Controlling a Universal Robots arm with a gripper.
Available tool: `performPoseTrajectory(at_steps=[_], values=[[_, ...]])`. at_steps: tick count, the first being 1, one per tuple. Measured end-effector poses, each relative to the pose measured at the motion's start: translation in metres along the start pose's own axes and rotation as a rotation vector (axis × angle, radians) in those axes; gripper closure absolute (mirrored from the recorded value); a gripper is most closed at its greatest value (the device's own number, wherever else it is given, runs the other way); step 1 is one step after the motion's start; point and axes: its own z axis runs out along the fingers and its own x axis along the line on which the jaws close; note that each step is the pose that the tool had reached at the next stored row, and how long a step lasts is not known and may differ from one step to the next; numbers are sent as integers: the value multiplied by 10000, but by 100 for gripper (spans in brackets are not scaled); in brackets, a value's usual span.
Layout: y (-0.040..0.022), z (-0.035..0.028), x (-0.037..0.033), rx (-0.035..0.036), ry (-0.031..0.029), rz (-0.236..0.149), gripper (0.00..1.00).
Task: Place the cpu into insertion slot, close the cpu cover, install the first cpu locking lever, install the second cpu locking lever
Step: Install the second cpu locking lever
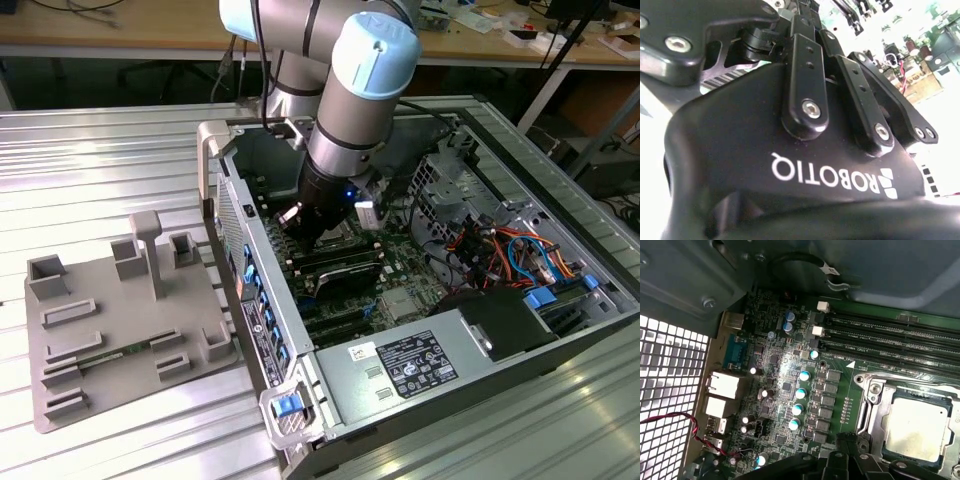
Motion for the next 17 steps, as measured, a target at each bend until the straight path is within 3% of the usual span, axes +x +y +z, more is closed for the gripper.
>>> performPoseTrajectory(at_steps=[2, 6, 8, 10, 11, 14, 17], values=[[-5, 8, 1, -83, -21, -34, 89], [-11, -11, 2, -89, -30, -35, 89], [-8, -85, 3, -88, -25, -35, 89], [-8, -108, -2, -90, -26, -35, 89], [-16, -110, -41, -108, -2, -32, 89], [-72, -118, -291, -215, 195, -24, 89], [-92, -128, -381, -224, 237, -23, 89]])
